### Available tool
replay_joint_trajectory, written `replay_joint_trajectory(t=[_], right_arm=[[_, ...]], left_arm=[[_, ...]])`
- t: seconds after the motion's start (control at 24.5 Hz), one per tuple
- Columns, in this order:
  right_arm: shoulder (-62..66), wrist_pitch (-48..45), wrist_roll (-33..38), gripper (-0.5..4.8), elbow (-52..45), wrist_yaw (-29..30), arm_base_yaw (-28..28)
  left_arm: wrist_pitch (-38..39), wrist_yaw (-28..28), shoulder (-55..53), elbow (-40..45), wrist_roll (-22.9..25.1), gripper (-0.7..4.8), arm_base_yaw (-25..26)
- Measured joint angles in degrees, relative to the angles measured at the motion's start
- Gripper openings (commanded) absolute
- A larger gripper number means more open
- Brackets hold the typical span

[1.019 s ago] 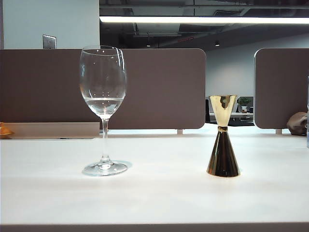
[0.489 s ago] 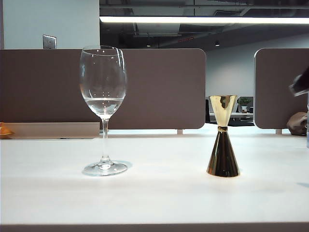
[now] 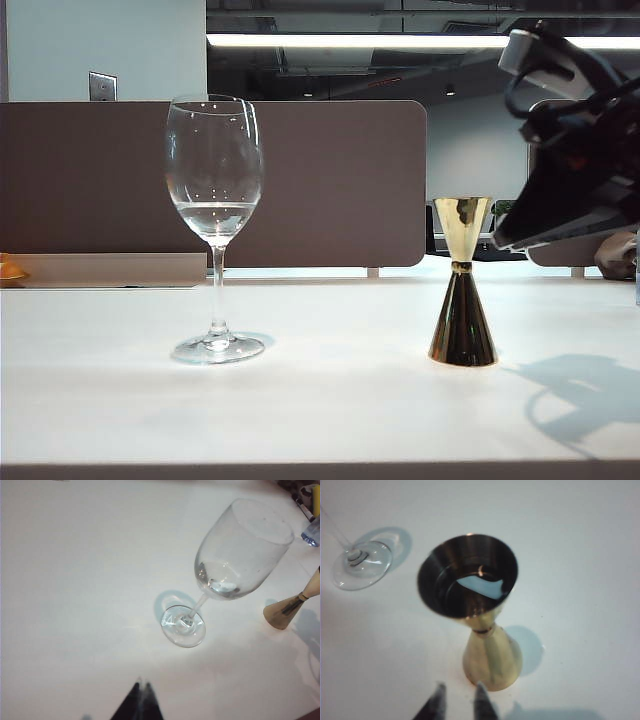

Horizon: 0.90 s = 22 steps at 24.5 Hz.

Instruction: Pick up the jigger and pour the water inside into the glass.

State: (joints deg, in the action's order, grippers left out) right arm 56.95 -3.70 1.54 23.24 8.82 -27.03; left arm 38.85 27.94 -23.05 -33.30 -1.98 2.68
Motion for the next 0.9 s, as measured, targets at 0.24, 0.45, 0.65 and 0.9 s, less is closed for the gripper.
replay_joint_trajectory(t=[0.24, 0.45, 0.65, 0.9], right_arm=[[6.0, -5.9, -0.1, 1.67, 0.0, -0.1, 0.0], [9.6, -9.5, -0.1, 1.85, 0.0, 0.0, 0.0], [13.1, -14.6, -0.1, 1.86, 0.1, 0.1, 0.0], [16.8, -17.9, -0.1, 1.86, 0.2, 0.2, 0.0]], left_arm=[[0.0, 0.0, 0.0, 0.0, 1.0, -0.06, 0.0], [0.0, 0.0, 0.0, 0.0, 1.1, -0.06, 0.0], [0.0, 0.0, 0.0, 0.0, 1.1, -0.06, 0.0], [0.0, 0.0, 0.0, 0.0, 1.1, -0.06, 0.0]])
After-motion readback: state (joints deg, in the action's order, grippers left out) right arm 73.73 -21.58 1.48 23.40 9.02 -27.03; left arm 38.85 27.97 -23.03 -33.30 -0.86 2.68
